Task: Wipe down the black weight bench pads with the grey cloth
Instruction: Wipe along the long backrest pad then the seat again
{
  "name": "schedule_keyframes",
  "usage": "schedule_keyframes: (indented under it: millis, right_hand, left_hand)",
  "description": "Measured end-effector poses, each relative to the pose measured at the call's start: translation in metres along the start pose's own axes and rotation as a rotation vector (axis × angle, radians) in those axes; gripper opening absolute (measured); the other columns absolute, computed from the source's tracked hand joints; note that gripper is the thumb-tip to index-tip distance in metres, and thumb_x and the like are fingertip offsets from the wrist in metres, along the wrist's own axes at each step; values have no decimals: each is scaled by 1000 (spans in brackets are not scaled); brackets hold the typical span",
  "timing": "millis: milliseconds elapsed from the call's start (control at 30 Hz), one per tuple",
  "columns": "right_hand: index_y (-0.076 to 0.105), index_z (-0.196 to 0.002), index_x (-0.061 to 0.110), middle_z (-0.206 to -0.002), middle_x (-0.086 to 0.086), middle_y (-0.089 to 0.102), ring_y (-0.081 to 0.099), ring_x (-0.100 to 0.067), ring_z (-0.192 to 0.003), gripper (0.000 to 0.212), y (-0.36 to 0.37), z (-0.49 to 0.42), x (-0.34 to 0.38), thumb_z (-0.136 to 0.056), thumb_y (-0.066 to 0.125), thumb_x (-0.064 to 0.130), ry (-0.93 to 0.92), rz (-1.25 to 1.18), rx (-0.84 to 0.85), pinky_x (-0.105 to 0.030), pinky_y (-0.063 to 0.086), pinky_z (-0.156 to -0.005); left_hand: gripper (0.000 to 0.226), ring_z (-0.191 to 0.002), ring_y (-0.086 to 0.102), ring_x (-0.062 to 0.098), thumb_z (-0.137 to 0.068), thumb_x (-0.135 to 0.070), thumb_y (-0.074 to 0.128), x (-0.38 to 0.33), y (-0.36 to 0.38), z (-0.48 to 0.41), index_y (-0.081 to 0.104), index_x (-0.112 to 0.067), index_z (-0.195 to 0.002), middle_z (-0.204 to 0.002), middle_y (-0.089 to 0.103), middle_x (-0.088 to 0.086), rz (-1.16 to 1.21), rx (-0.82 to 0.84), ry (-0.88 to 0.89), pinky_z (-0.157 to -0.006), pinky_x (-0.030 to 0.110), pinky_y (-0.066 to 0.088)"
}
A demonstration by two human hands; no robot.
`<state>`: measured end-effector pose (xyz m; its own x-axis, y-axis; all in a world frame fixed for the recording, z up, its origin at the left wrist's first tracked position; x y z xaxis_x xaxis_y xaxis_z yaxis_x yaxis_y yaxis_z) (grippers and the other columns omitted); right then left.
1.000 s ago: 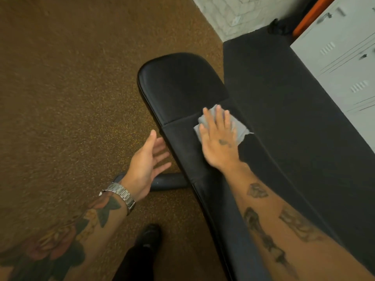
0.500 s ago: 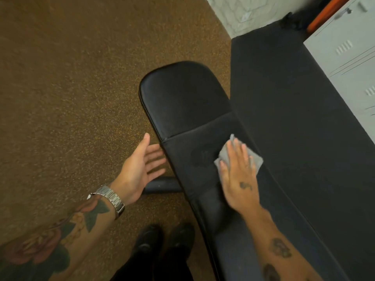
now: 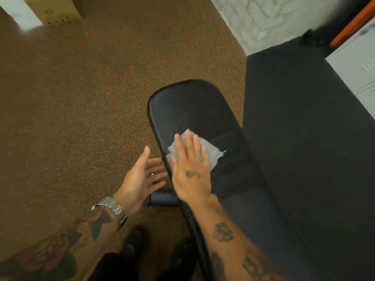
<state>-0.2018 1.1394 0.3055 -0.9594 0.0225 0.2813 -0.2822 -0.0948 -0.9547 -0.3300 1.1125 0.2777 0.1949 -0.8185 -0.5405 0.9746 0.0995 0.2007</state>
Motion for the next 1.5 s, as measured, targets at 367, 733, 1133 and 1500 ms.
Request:
schedule_keyframes:
  millis: [367,733,1133,1500]
  right_hand:
    - [17,-158,25,-165,6,15,7,-10,-153,60,-18,23,-67,-102,31,44,-177,-3,117,-39,14,-122]
    - [8,-158,22,-167,-3,1,-7,-27,-153,60,-23,-149,-66,-105,24,44,253,-49,38,-47,0,-122]
    - [6,-157,23,-166,6,11,2,-13,-153,59,2,-46,2,-104,23,43,-194,-32,177,-43,11,-122]
    - [12,-158,21,-167,-3,3,0,-23,-153,61,-42,-168,-117,-105,28,45,311,-136,123,-48,7,-122]
  left_hand:
    - [70,-124,56,26,-91,-64,43,-39,0,-17,47,-19,-144,-144,53,2,-3,11,56,-106,48,44]
    - [65,-126,55,23,-92,-64,43,-57,-8,-47,56,-18,-135,-140,57,3,113,69,18,-103,51,45]
    - [70,-125,55,25,-89,-69,40,-95,-18,-66,55,-18,-134,-137,59,6,178,114,1,-98,55,49]
    - [65,-125,55,23,-90,-65,45,-94,-18,-72,58,-17,-132,-138,58,6,193,110,-24,-94,52,52]
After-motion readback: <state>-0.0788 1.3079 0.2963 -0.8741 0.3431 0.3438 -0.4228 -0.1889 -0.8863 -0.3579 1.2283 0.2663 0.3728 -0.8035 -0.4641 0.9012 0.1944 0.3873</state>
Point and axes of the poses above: each hand's wrist, its own z-axis away from the middle knuckle, its own y-axis out of the palm, x = y × z, the point moved 9 cm from there along -z, towards the middle knuckle
